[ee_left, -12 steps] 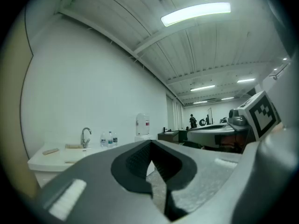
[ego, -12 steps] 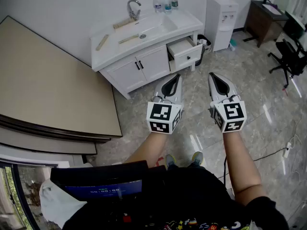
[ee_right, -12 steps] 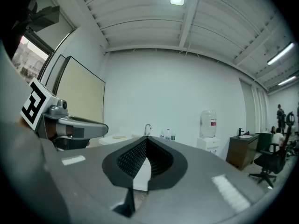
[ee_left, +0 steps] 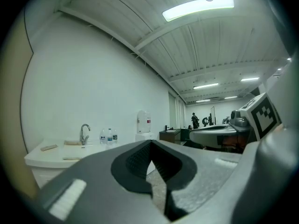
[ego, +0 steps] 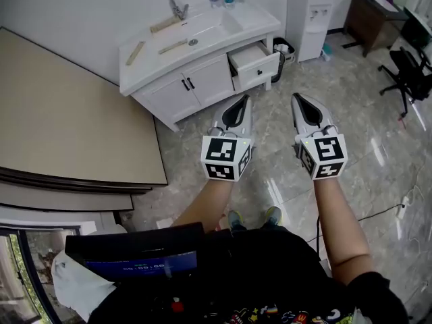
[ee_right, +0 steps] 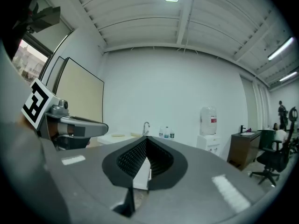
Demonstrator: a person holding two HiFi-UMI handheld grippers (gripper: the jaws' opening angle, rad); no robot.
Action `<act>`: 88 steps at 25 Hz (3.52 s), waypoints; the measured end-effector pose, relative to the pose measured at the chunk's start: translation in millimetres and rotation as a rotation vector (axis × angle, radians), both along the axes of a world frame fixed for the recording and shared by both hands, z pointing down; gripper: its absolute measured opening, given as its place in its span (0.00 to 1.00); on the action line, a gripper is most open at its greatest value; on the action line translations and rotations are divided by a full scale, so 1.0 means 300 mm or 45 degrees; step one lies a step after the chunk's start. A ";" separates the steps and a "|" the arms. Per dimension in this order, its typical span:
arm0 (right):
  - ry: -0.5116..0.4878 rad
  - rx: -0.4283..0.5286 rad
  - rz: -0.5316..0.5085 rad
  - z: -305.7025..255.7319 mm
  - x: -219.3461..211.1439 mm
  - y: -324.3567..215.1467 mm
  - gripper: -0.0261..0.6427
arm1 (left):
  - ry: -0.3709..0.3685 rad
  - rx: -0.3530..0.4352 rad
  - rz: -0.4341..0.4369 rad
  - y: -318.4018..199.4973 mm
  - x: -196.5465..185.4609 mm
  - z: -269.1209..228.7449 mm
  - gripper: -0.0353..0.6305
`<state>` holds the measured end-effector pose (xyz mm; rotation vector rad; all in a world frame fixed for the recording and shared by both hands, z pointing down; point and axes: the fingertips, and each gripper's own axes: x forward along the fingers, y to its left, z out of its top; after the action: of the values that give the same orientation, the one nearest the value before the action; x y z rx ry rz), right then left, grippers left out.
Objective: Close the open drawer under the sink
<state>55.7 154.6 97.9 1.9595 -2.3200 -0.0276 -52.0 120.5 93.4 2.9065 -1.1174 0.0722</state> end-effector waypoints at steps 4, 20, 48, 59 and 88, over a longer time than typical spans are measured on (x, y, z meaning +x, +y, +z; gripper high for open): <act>0.001 -0.015 -0.069 0.060 0.063 -0.074 0.07 | -0.013 0.012 -0.028 -0.060 0.066 0.037 0.05; -0.046 -0.147 0.043 0.408 0.183 -0.896 0.08 | -0.031 -0.045 0.107 -0.950 0.199 0.298 0.05; 0.036 -0.246 -0.139 1.855 0.378 -1.645 0.19 | -0.012 -0.088 -0.044 -1.427 0.465 1.611 0.05; 0.060 -0.191 -0.083 1.896 0.372 -1.714 0.22 | -0.003 -0.045 -0.059 -1.489 0.473 1.677 0.05; 0.015 -0.200 -0.016 1.906 0.295 -2.182 0.21 | 0.049 0.007 -0.184 -1.810 0.313 1.747 0.05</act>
<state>144.2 -500.1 669.8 1.8647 -2.2519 0.1379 42.0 -422.4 617.6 2.8089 -1.3185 0.0098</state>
